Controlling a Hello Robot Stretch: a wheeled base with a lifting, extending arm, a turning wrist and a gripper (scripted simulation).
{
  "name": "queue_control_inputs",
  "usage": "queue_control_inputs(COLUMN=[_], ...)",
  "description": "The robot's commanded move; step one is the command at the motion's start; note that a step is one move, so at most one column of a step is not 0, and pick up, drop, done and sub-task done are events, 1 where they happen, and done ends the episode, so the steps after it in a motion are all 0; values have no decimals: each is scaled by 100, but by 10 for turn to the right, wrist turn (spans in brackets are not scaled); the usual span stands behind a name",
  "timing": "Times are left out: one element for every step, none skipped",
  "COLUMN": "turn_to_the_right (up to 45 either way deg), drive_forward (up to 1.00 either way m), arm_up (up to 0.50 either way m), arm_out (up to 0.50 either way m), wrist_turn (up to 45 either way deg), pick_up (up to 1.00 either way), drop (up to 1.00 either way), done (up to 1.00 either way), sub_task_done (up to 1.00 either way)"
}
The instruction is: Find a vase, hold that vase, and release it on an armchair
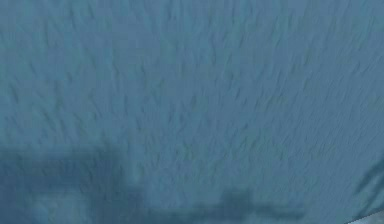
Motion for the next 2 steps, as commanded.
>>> queue_control_inputs(turn_to_the_right=[0,0], drive_forward=[0,0], arm_up=[-28,0], arm_out=[0,0], wrist_turn=[0,0], pick_up=[0,100], drop=[0,0], done=[0,0], sub_task_done=[0,0])
